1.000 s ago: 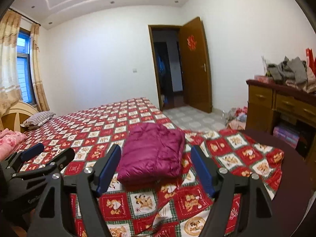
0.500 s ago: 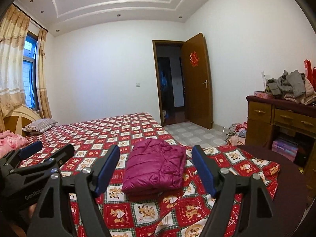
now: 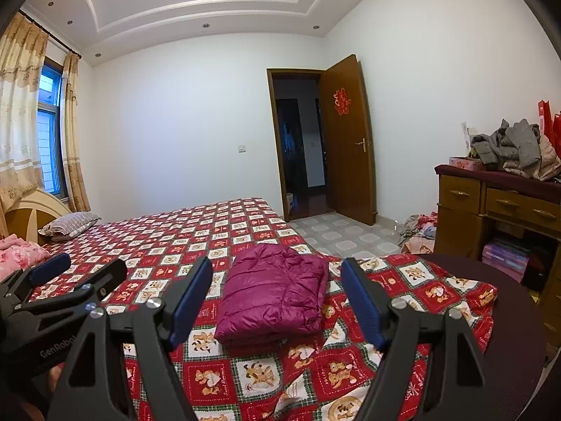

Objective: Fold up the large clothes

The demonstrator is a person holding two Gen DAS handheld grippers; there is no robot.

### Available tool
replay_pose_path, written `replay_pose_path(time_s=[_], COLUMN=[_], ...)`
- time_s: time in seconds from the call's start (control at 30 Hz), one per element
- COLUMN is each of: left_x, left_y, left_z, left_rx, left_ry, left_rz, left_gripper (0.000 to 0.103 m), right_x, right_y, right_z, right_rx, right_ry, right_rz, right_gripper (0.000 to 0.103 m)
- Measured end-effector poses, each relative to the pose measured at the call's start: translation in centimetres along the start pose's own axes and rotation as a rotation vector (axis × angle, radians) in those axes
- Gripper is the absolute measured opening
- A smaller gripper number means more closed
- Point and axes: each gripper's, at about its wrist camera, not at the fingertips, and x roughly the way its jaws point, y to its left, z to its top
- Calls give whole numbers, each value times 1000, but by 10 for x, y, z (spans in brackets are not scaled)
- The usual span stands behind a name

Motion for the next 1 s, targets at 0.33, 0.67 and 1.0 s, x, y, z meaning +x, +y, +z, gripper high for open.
replay_pose_path(time_s=[0.33, 0.67, 1.0], left_x=[1, 2, 1], left_y=[1, 4, 6], left_z=[0, 0, -1], left_rx=[3, 0, 2], left_ry=[9, 12, 13], left_rz=[3, 3, 4], left_gripper=[95, 95, 95], right_x=[0, 0, 0], right_y=[0, 0, 0], right_z=[0, 0, 0], right_rx=[1, 2, 2], right_ry=[-2, -1, 0], right_rz=[-1, -1, -1], right_gripper=[78, 78, 78])
